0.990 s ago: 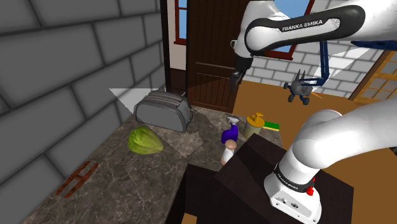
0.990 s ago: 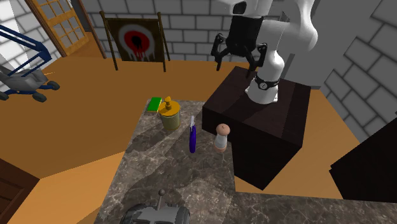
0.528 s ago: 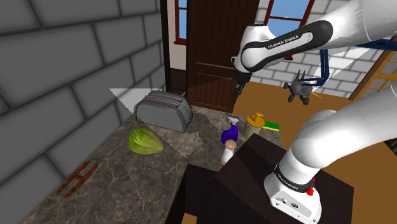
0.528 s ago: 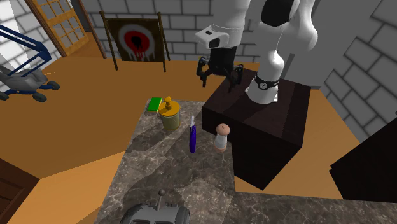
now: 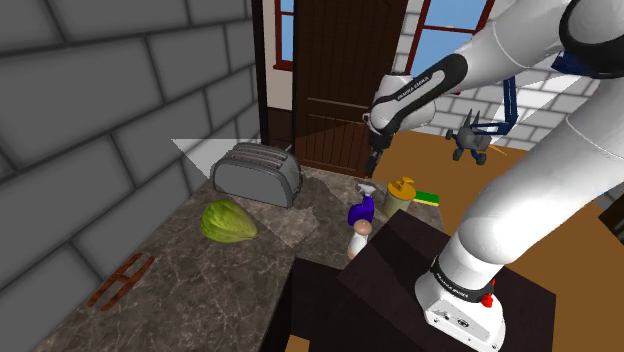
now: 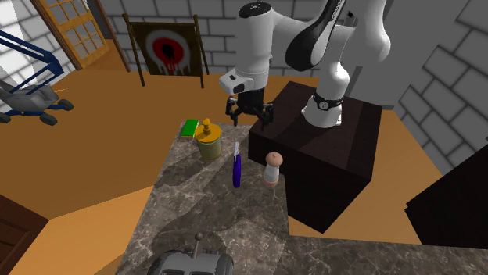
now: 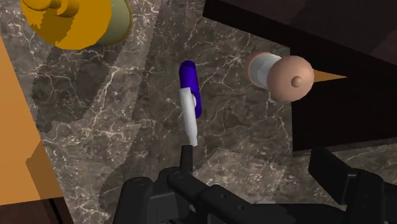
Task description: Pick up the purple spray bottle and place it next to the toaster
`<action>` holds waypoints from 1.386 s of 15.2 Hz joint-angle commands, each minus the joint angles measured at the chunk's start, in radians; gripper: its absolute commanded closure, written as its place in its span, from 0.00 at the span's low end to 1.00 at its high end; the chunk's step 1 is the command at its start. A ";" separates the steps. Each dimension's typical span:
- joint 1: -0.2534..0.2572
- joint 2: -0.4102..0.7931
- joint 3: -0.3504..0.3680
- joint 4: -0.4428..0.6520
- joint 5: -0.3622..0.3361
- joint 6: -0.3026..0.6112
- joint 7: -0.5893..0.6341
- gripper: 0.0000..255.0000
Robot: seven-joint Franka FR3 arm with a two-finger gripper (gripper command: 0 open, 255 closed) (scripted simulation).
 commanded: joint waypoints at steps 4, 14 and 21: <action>0.015 0.218 -0.071 0.044 0.125 0.133 -0.192 0.00; -0.044 0.478 -0.008 0.106 0.377 0.280 -0.434 0.00; -0.056 0.504 0.010 0.110 0.404 0.299 -0.453 0.00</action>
